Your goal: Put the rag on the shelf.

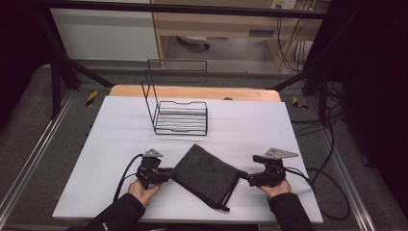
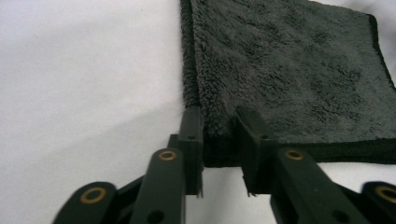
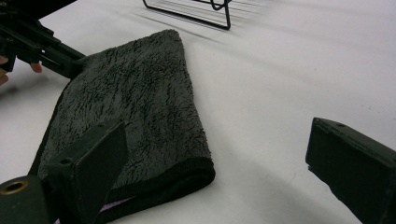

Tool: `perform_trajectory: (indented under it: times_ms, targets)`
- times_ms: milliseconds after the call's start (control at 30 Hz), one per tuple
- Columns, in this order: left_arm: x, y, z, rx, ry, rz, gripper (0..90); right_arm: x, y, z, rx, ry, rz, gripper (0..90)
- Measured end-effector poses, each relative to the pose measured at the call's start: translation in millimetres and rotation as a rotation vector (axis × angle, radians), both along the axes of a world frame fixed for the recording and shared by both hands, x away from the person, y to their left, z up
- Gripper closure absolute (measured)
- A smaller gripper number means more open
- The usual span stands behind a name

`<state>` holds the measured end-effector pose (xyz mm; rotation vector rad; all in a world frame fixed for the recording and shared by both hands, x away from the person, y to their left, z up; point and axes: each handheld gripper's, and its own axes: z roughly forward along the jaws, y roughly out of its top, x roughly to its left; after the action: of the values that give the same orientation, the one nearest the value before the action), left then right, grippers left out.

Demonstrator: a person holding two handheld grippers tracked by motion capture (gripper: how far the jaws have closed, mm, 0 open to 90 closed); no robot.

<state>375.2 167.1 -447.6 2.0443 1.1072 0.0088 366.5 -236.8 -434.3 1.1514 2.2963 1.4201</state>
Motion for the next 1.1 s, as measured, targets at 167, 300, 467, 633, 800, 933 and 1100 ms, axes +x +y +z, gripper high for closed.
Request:
perform_trajectory:
  times_ms: [167, 300, 467, 633, 800, 933, 1100]
  targets:
    - [-0.3, 1.0, 1.2, -0.01, -0.004, -0.008, 78.3, -0.2, 0.4, 0.2, 0.006, 0.005, 0.004, 8.6]
    - [-1.7, -0.4, 5.2, 0.0, -0.026, -0.021, 79.7, -1.3, 4.0, 1.7, -0.008, 0.004, 0.015, 10.5]
    - [-4.7, -1.3, 13.8, 0.01, -0.066, -0.033, 80.1, -3.1, 16.9, 3.0, -0.041, 0.005, 0.051, 14.3]
    - [-3.6, 0.7, 18.0, -0.003, -0.064, -0.039, 80.3, -7.7, 29.7, 5.7, -0.046, 0.011, 0.093, 18.7]
    - [-1.9, 3.1, 22.3, -0.008, -0.063, -0.039, 80.4, -10.9, 42.1, 5.5, -0.076, 0.005, 0.103, 21.9]
    - [0.3, 6.2, 23.5, -0.017, -0.042, -0.036, 80.4, -7.7, 48.0, 1.9, -0.1, 0.037, 0.08, 29.4]
    - [0.8, 8.7, 23.4, 0.0, -0.032, -0.045, 80.4, -0.4, 49.7, -0.9, -0.126, 0.047, 0.041, 43.5]
